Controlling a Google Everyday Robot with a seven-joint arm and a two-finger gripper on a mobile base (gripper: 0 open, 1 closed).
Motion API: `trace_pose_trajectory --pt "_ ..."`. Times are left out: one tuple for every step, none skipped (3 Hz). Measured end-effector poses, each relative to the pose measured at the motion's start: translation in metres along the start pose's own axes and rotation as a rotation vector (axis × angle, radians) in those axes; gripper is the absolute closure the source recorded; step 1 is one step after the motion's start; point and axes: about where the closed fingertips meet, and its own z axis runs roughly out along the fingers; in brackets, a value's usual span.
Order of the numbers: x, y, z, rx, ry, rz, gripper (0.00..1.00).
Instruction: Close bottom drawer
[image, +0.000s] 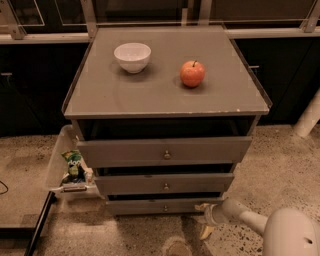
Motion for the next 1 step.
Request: trace_pose_trajectory --pt "0.0000 0.0001 0.0000 0.000 0.000 0.000 0.00"
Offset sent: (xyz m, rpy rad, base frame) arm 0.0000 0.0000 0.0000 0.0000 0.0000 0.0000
